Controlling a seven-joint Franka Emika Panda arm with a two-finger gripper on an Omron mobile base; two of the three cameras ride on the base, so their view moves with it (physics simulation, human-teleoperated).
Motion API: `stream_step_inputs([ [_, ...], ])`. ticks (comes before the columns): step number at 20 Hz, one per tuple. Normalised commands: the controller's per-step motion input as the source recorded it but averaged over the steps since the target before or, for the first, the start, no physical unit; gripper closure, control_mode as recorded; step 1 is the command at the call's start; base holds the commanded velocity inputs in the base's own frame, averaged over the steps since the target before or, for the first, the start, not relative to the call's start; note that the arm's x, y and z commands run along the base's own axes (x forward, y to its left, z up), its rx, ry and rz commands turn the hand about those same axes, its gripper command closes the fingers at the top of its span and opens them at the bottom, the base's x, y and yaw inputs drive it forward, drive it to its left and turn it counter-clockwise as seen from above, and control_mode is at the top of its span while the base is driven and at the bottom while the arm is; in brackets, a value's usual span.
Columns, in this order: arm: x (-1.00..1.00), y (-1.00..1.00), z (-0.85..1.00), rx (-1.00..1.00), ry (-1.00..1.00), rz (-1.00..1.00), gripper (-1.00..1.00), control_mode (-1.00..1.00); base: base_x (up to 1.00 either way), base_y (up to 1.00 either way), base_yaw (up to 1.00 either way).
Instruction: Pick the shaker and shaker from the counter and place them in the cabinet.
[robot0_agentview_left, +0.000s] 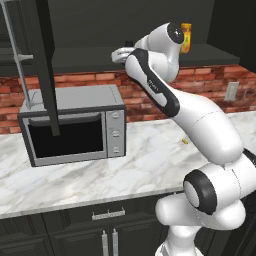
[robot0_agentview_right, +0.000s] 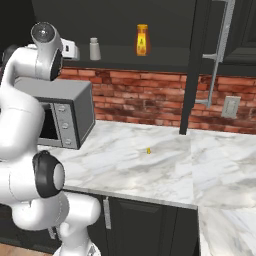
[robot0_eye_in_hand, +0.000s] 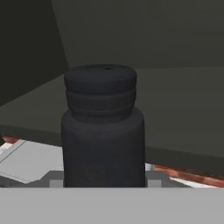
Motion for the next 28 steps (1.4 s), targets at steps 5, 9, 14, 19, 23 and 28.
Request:
stream_step_inputs([
  [5, 0.37, 0.0, 0.0, 0.0, 0.0, 0.0, 1.0, -1.0, 0.0, 0.0, 0.0],
  [9, 0.29, 0.0, 0.0, 0.0, 0.0, 0.0, 1.0, -1.0, 0.0, 0.0, 0.0],
  [14, 0.05, 0.0, -0.12, 0.0, 0.0, 0.0, 1.0, -1.0, 0.0, 0.0, 0.0],
  [19, 0.0, 0.0, -0.21, 0.0, 0.0, 0.0, 1.0, -1.0, 0.0, 0.0, 0.0],
  [23, 0.01, 0.0, -0.1, 0.0, 0.0, 0.0, 1.0, -1.0, 0.0, 0.0, 0.0],
  [28, 0.11, 0.0, 0.0, 0.0, -0.01, 0.0, 1.0, -1.0, 0.0, 0.0, 0.0],
])
